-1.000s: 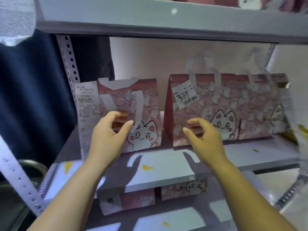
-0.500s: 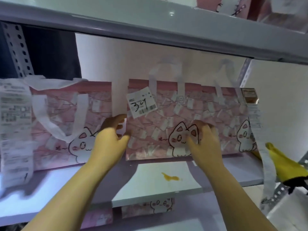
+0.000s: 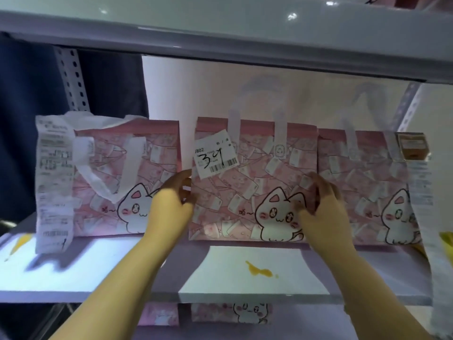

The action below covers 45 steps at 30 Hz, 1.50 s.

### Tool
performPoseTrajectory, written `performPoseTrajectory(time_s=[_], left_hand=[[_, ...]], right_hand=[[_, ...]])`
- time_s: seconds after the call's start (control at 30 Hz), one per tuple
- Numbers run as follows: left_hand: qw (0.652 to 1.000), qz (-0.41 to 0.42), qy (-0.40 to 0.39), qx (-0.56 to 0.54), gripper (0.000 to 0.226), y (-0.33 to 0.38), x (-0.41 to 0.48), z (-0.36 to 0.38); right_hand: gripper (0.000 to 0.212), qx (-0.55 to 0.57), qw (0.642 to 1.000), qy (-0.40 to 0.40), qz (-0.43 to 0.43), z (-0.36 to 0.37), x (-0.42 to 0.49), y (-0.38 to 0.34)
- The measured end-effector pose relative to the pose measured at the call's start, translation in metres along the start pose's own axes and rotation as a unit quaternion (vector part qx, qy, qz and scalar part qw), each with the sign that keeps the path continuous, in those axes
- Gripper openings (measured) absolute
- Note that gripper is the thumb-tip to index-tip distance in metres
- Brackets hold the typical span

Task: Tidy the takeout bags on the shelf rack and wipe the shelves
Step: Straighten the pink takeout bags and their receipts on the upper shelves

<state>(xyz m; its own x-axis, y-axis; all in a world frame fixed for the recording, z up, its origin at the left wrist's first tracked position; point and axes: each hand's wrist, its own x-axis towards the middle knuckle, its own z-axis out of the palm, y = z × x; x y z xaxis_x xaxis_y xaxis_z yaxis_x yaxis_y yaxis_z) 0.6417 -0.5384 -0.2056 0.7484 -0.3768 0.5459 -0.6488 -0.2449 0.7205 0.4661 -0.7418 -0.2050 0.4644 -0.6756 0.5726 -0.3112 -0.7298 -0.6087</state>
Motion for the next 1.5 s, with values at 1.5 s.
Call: performPoseTrajectory(time_s=[1.5], left_hand=[[0.98,0.04,-0.177,-0.078,0.017,0.112,-0.088,0.097]], right_hand=[[0.014,0.015,0.995,0.077,0.068,-0.153,-0.072,0.1]])
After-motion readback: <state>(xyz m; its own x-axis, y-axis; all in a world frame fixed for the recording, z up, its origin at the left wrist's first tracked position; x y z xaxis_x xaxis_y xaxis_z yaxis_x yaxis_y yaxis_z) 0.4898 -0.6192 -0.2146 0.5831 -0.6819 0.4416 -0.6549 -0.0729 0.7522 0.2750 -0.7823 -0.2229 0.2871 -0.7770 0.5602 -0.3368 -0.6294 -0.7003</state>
